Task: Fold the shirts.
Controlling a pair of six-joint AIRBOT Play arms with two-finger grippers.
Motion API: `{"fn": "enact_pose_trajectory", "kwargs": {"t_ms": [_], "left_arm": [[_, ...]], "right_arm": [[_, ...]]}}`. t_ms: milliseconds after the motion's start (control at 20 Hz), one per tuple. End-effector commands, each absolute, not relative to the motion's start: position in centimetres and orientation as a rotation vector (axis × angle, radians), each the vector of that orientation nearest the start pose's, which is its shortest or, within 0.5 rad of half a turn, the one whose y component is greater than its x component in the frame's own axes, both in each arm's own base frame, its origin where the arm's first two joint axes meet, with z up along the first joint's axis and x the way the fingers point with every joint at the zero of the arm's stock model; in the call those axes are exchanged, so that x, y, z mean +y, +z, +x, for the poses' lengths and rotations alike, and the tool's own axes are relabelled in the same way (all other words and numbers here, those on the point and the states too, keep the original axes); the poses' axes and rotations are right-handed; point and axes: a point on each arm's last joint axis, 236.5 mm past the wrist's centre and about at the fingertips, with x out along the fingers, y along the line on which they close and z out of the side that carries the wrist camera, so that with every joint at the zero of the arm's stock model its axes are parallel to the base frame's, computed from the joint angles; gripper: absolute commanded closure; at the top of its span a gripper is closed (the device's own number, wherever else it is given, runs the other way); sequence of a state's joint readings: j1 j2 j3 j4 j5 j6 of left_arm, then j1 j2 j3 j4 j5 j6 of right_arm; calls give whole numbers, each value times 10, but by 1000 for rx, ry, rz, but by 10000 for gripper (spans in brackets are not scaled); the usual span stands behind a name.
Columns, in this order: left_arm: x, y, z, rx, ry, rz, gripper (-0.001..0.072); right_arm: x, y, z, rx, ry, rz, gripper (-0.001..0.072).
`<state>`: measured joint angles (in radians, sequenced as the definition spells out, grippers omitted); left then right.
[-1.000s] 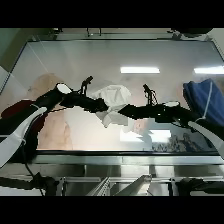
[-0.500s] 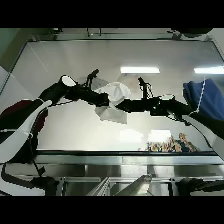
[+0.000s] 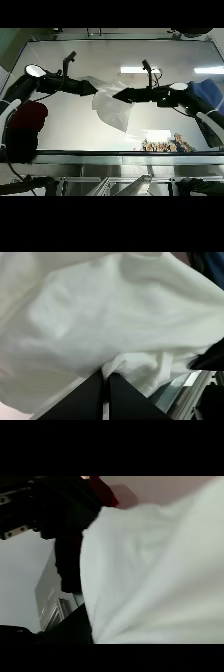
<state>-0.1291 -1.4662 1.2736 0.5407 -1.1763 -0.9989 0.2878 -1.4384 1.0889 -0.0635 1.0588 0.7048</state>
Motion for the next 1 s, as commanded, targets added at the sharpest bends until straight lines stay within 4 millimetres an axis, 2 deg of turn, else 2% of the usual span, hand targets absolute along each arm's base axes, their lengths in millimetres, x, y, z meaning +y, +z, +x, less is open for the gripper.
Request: {"fn": "enact_pose_trajectory", "kwargs": {"t_ms": [0,150,300,400,450,500,550,650,800,950], "left_arm": [[-256,183,386,806,-1108,-468,690],[-274,329,342,470,-1276,-409,691],[-274,463,275,104,-1333,-257,690],[-266,523,232,-46,-1346,-234,690],[-263,534,221,-62,-1341,-223,690],[-260,534,221,-36,-1308,-211,690],[-258,524,230,13,-1263,-193,689],[-258,491,255,133,-1203,-187,689],[-266,411,308,357,-1149,-230,689],[-277,307,367,621,-1104,-318,688]], "right_arm": [[321,223,348,586,1276,568,688],[310,335,319,312,1335,459,688],[295,435,275,51,1371,361,688],[286,478,245,-65,1392,313,688],[283,490,235,-97,1396,302,687],[282,493,232,-96,1398,311,688],[283,488,234,-52,1391,327,687],[288,457,260,92,1321,330,687],[304,377,310,397,1202,369,687],[321,283,358,648,1119,422,687]]}}
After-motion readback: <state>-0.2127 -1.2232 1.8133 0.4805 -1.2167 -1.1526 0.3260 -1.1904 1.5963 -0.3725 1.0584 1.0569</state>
